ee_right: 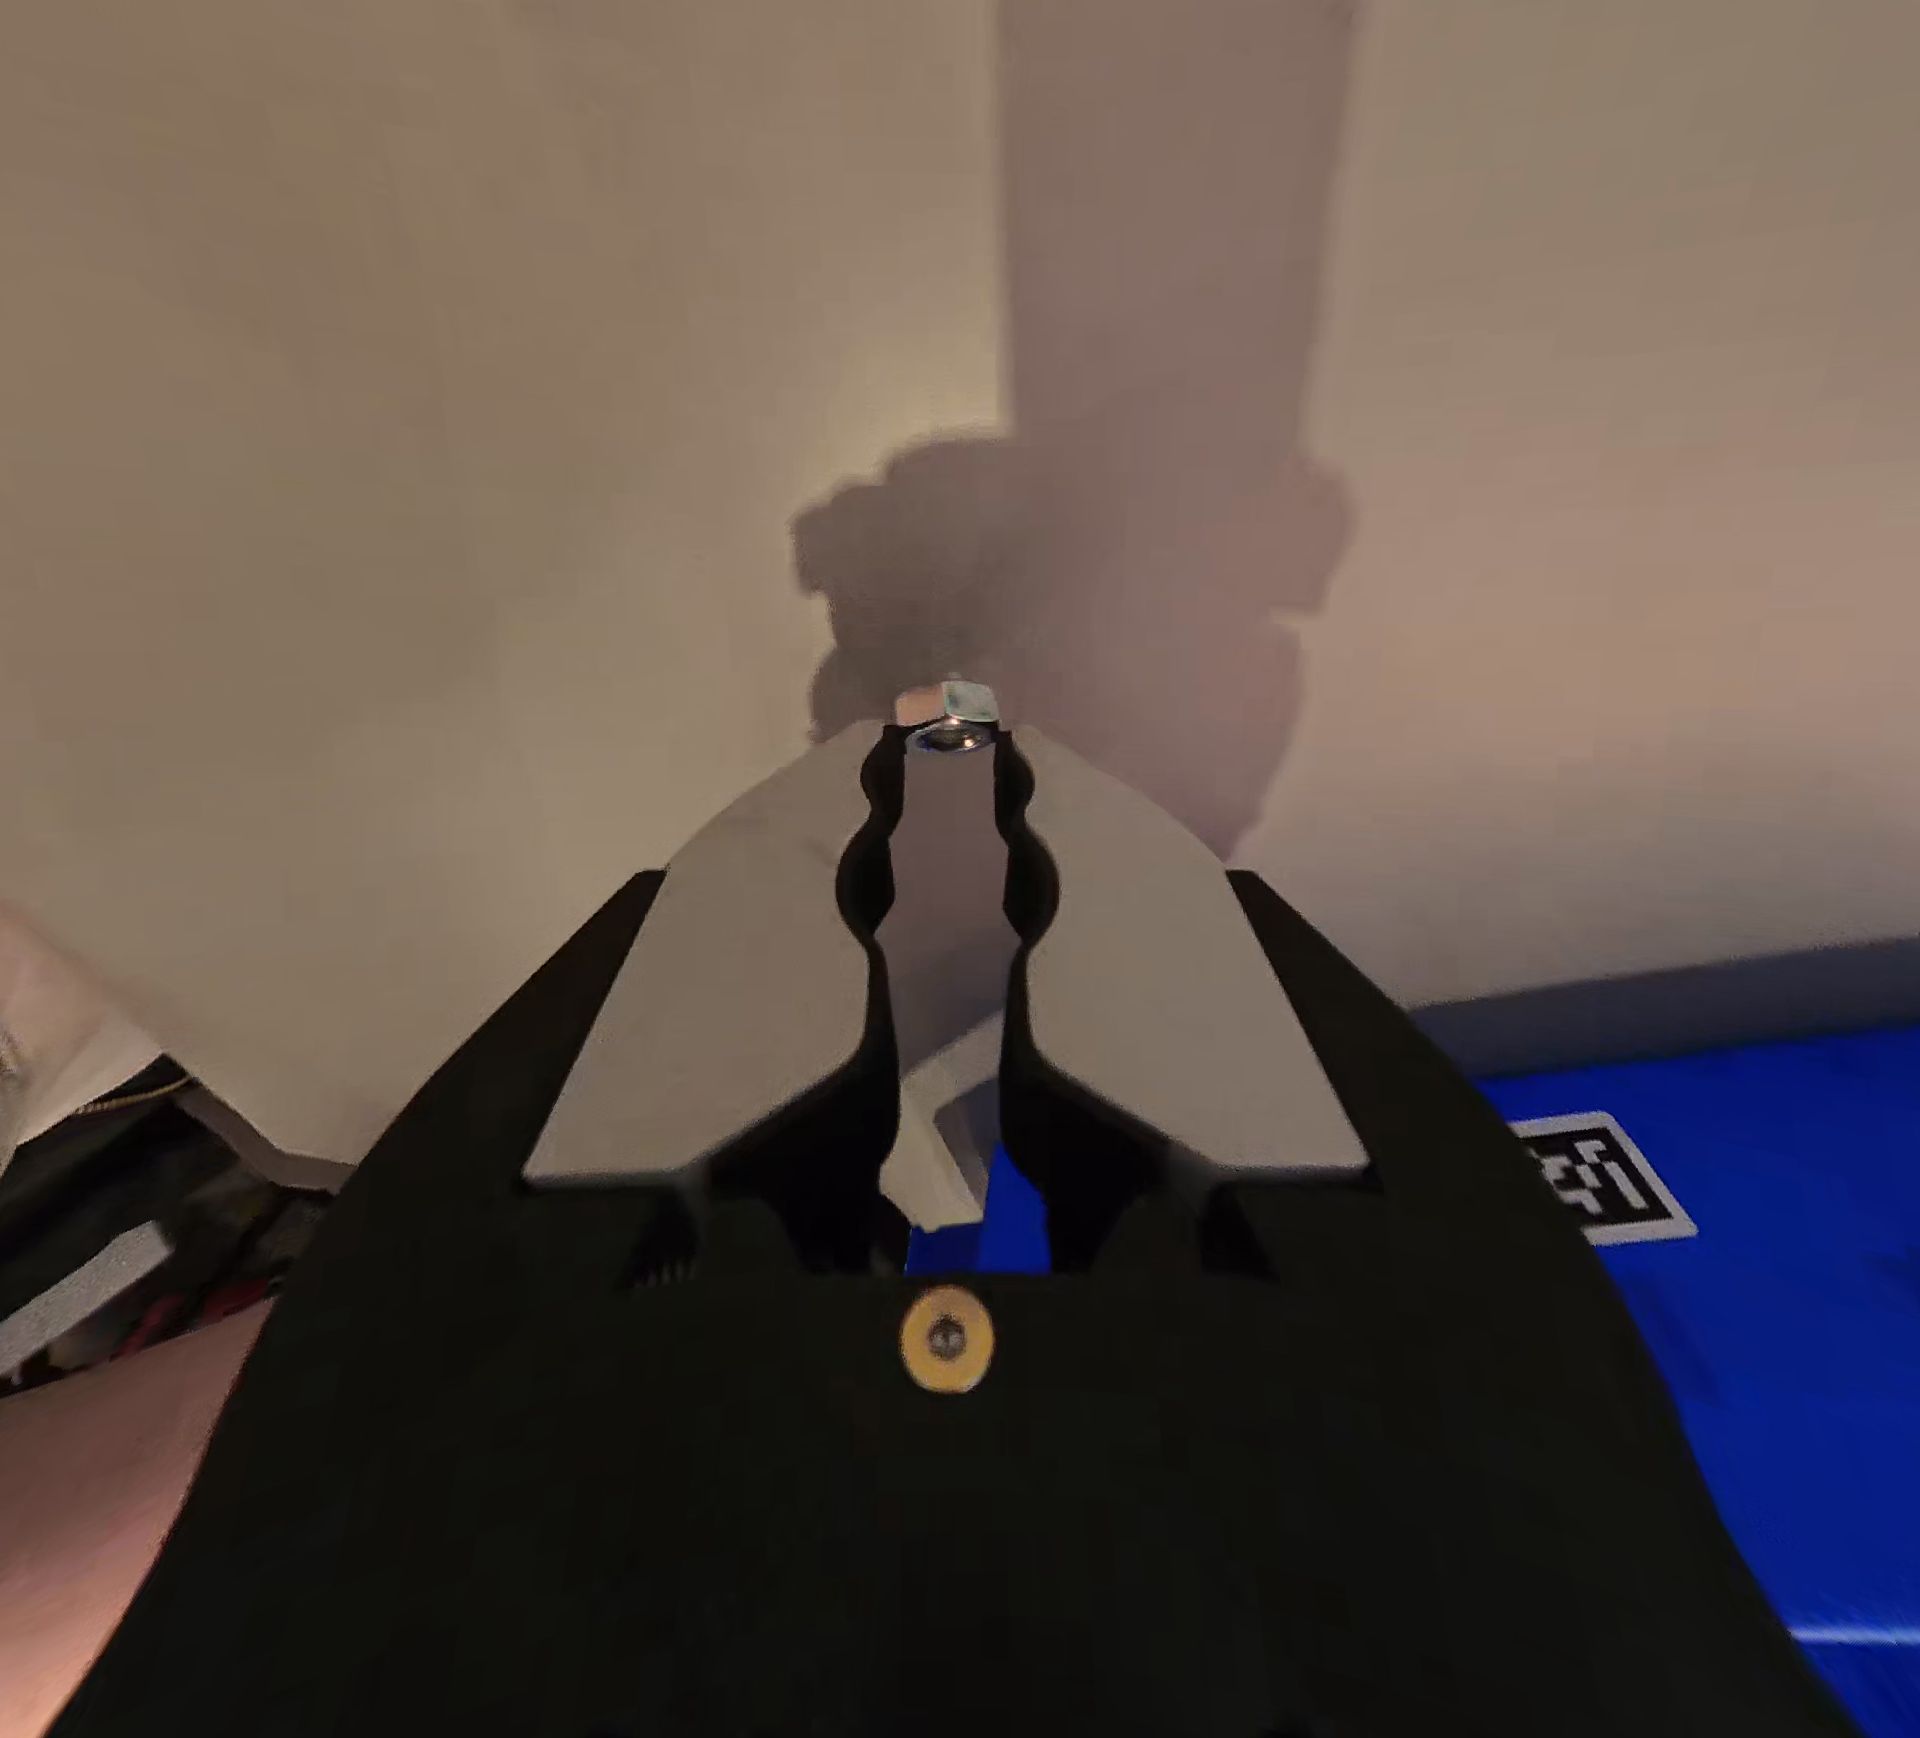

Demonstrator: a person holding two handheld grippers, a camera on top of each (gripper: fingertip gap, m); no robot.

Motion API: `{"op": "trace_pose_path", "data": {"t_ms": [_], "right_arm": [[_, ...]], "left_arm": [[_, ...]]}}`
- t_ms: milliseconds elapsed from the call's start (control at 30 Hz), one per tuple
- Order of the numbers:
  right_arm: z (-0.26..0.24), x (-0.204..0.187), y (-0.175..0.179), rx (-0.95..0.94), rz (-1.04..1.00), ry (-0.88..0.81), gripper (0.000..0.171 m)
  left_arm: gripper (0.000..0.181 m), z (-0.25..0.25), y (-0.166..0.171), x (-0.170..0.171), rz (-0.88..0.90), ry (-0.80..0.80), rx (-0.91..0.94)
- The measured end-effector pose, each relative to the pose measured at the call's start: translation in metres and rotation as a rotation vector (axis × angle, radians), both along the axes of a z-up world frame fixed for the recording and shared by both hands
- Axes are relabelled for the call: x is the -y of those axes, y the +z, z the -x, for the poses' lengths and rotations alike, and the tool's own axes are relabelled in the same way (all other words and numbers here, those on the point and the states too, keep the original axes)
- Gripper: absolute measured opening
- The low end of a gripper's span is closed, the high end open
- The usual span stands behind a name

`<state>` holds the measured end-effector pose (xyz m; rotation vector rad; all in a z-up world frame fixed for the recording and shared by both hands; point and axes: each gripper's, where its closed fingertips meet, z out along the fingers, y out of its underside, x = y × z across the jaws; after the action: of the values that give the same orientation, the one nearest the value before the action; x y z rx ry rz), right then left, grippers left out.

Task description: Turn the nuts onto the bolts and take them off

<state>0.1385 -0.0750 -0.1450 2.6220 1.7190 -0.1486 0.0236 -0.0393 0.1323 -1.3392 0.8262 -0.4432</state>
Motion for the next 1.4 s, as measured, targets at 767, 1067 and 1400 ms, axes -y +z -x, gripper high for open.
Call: {"op": "trace_pose_path", "data": {"t_ms": [767,1067,1400], "right_arm": [[0.011,-0.004,-0.003,-0.112,-0.188,0.427,0.031],[0.013,-0.003,-0.007,-0.125,-0.091,0.264,0.039],[0.010,-0.005,-0.016,-0.077,-0.074,0.218,0.033]], "left_arm": [[0.019,0.007,0.007,0.012,0.043,-0.065,-0.031],[0.019,0.004,0.003,0.013,0.063,-0.078,-0.048],[0.019,0.005,0.002,0.011,0.065,-0.070,-0.057]]}}
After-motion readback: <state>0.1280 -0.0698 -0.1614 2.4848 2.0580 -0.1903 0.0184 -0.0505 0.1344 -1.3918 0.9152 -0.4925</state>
